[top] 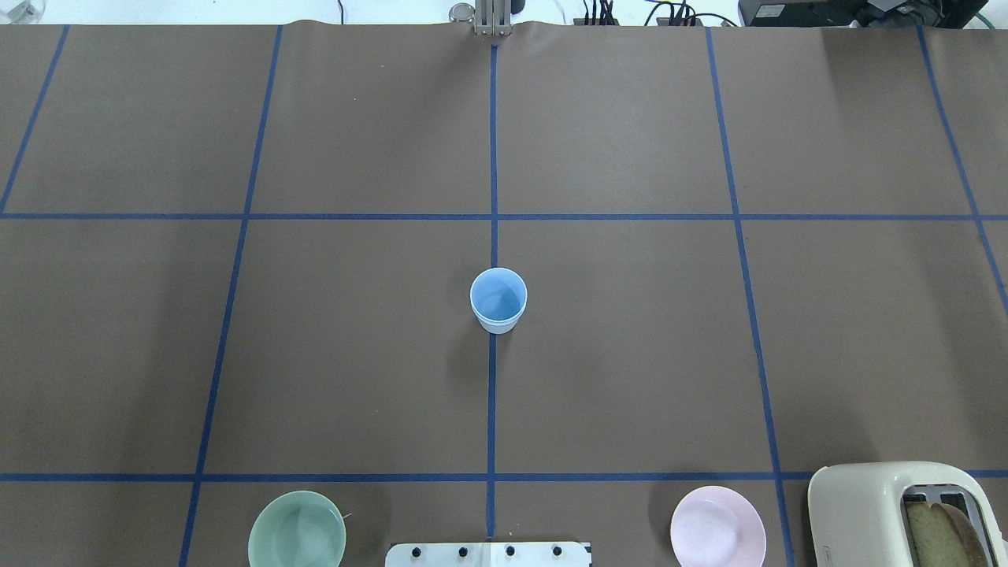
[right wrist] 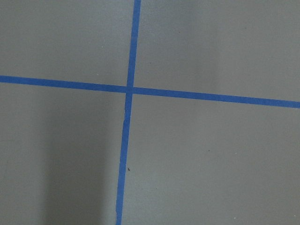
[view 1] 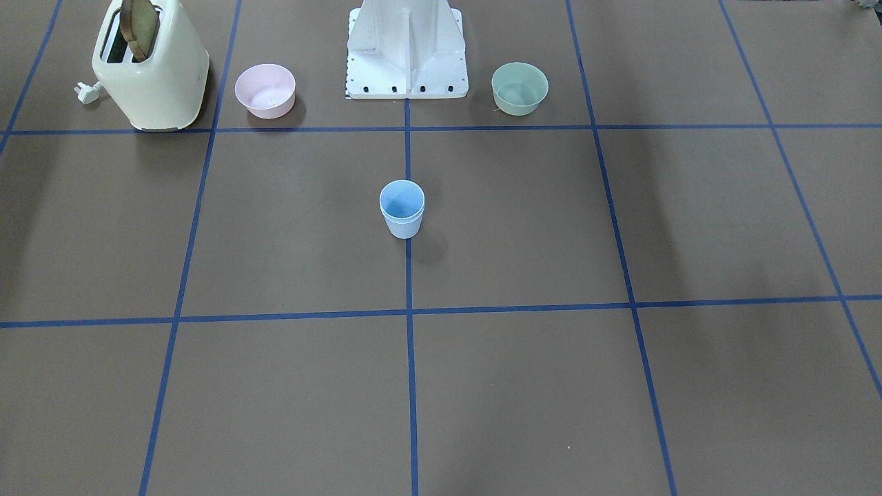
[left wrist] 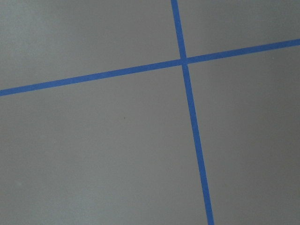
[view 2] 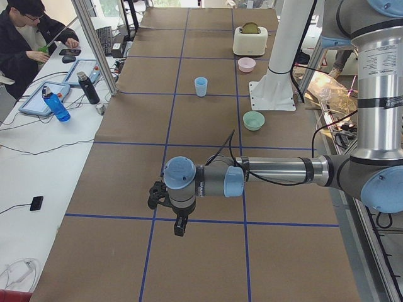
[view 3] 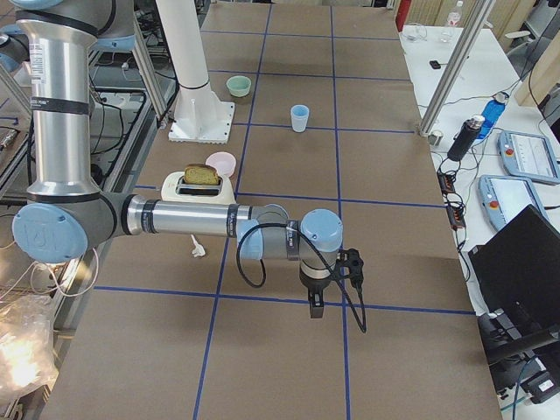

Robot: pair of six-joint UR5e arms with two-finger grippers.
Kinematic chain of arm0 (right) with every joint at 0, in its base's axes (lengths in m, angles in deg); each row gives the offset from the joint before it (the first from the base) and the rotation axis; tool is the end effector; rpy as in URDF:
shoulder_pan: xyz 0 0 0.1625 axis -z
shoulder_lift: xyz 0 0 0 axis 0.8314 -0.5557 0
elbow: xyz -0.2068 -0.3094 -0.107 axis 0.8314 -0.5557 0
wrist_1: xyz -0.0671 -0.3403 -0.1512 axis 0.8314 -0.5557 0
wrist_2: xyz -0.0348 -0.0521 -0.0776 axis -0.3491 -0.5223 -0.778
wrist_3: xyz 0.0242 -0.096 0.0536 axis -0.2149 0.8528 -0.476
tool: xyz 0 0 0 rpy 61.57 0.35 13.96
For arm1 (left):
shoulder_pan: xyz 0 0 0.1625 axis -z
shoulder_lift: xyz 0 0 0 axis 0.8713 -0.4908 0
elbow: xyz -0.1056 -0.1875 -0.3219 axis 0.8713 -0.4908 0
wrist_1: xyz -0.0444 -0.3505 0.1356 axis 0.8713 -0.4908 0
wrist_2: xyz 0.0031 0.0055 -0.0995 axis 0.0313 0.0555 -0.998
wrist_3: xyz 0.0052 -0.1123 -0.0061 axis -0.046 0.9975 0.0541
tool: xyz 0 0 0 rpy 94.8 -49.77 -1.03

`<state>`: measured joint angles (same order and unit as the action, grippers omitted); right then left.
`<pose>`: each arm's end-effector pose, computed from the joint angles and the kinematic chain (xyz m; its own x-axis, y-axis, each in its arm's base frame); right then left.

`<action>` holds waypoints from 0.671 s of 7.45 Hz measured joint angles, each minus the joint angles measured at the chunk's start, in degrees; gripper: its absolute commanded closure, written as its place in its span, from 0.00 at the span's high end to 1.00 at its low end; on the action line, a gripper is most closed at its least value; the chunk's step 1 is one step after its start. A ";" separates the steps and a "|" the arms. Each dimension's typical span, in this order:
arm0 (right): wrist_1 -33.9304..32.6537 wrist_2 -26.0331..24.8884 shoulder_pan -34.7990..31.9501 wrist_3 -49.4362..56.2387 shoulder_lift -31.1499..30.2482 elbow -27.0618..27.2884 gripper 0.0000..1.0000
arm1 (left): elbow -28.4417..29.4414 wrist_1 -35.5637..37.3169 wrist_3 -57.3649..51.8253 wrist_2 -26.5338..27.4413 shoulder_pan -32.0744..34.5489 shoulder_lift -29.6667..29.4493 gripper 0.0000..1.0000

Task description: Stack blue cups with both arms

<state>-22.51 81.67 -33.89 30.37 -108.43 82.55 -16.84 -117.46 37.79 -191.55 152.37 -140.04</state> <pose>0.0606 -0.4414 0.6334 0.7547 -0.0809 0.6511 0.0370 0.9960 0.0809 -0.0685 -0.4111 0.6316 0.7190 0.1621 -0.6758 -0.0973 0.9863 0.1331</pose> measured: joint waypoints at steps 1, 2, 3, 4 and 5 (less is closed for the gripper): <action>-0.08 -0.07 0.03 0.01 0.10 -0.01 1.00 | 0.02 0.04 0.02 0.01 0.00 0.02 0.98; -0.11 -0.04 0.04 0.01 0.10 -0.01 1.00 | 0.04 0.04 0.02 0.02 0.00 0.04 0.98; -0.12 0.10 0.04 0.01 0.11 -0.03 1.00 | 0.04 0.01 0.03 0.01 0.00 0.05 0.98; -0.12 0.26 0.04 -0.01 0.10 -0.03 1.00 | 0.04 -0.01 0.03 -0.04 0.00 0.05 0.98; -0.12 0.33 0.04 -0.02 0.03 -0.03 1.00 | 0.04 -0.01 0.03 -0.05 0.00 0.04 0.98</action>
<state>-22.64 82.00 -33.85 30.34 -108.40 82.52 -16.80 -117.47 37.82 -191.60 152.37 -140.01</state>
